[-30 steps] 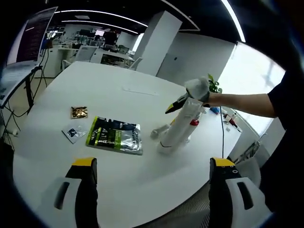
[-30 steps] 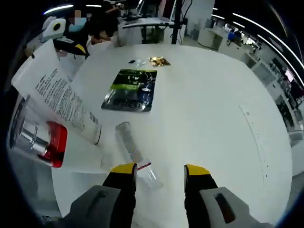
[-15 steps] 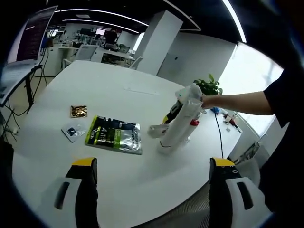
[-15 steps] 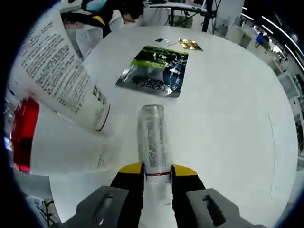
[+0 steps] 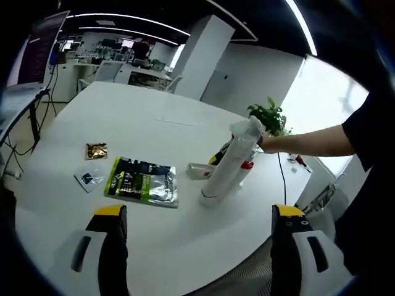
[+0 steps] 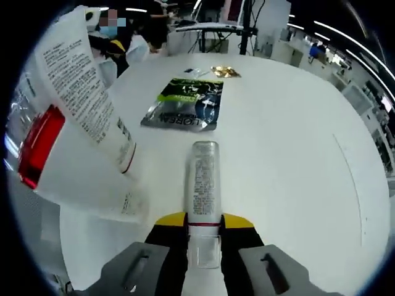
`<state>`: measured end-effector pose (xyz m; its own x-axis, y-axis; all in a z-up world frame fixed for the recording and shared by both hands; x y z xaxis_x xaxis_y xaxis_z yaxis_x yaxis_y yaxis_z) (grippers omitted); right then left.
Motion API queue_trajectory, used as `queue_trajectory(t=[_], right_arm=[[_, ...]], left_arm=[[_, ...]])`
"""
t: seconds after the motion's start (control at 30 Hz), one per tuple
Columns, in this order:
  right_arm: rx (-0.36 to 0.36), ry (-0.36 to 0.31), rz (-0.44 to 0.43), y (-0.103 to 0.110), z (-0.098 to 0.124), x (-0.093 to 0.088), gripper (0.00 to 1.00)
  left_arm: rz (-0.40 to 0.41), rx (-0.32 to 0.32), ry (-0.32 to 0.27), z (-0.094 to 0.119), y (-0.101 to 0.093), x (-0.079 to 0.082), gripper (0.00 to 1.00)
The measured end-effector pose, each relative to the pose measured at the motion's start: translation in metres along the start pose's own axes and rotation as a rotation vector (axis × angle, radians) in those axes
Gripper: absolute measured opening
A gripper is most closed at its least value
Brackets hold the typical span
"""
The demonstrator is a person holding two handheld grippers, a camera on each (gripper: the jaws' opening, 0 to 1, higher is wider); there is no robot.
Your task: Arrange the skincare products in the storage area until every visible bottle or jar stands upright without overlapping.
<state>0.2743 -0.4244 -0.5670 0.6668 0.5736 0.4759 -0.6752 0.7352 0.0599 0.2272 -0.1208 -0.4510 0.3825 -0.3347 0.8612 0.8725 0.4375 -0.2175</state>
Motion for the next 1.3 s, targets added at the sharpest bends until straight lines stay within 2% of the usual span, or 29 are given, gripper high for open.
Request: queue_trajectory(t=[0.07,0.17,0.27,0.37,0.43,0.53,0.57,0.6,0.67,0.83,0.97,1.07,1.2,1.27,1.3], right_arm=[[-0.027,-0.032,0.031,-0.004,0.013,0.006,0.09],[-0.093,-0.097,0.055,-0.009,0.047,0.021,0.09],[-0.167,-0.115,0.101,-0.010,0.080,0.029,0.09],[-0.229,-0.218,0.130,0.012,0.124,0.048,0.09],[-0.261,-0.239,0.174,0.025,0.145,0.055,0.09],[-0.304,-0.179,0.333,0.055,0.176,0.064,0.09],[-0.308,-0.171,0.353,0.059,0.180,0.065,0.09],[-0.325,-0.150,0.396,0.073,0.191,0.069,0.09],[-0.331,-0.155,0.417,0.086,0.201,0.075,0.09],[-0.366,-0.144,0.496,0.117,0.228,0.087,0.09],[-0.353,-0.169,0.525,0.145,0.245,0.094,0.09],[-0.352,-0.154,0.550,0.152,0.250,0.094,0.09],[-0.350,-0.162,0.558,0.164,0.256,0.099,0.09],[-0.353,-0.160,0.573,0.169,0.256,0.101,0.09],[-0.353,-0.166,0.583,0.172,0.257,0.103,0.09]], left_arm=[[-0.019,-0.007,-0.003,0.000,-0.002,0.004,0.90],[-0.048,-0.019,-0.007,-0.001,-0.007,0.010,0.90],[-0.082,-0.036,-0.012,-0.003,-0.014,0.018,0.90],[-0.123,-0.053,-0.028,-0.003,-0.023,0.029,0.91],[-0.158,-0.066,-0.043,-0.002,-0.030,0.039,0.91],[-0.243,-0.077,-0.072,0.002,-0.038,0.057,0.91],[-0.276,-0.078,-0.085,0.004,-0.042,0.065,0.90],[-0.298,-0.079,-0.095,0.005,-0.044,0.071,0.90],[-0.347,-0.065,-0.113,0.007,-0.049,0.083,0.90],[-0.440,-0.098,-0.143,0.008,-0.069,0.107,0.87],[-0.557,-0.102,-0.182,0.010,-0.083,0.128,0.84],[-0.637,-0.092,-0.218,0.014,-0.097,0.144,0.80],[-0.735,-0.087,-0.214,0.014,-0.109,0.150,0.75],[-0.820,-0.067,-0.219,0.012,-0.110,0.150,0.73],[-0.871,-0.055,-0.204,0.009,-0.112,0.149,0.68]])
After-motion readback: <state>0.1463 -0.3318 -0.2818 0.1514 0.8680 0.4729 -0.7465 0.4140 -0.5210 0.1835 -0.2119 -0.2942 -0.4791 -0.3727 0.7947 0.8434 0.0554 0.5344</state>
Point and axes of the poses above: the point that each gripper's makers call its tool centre point, and the gripper's own axes: z roughly backward along the fingers, y roughly to its left, x roughly out of its top, the point moved 6 cm from there along z, roughly backward along the fingers, and after that the axes turned 13 degrees about -z, right-handed, at the moved point
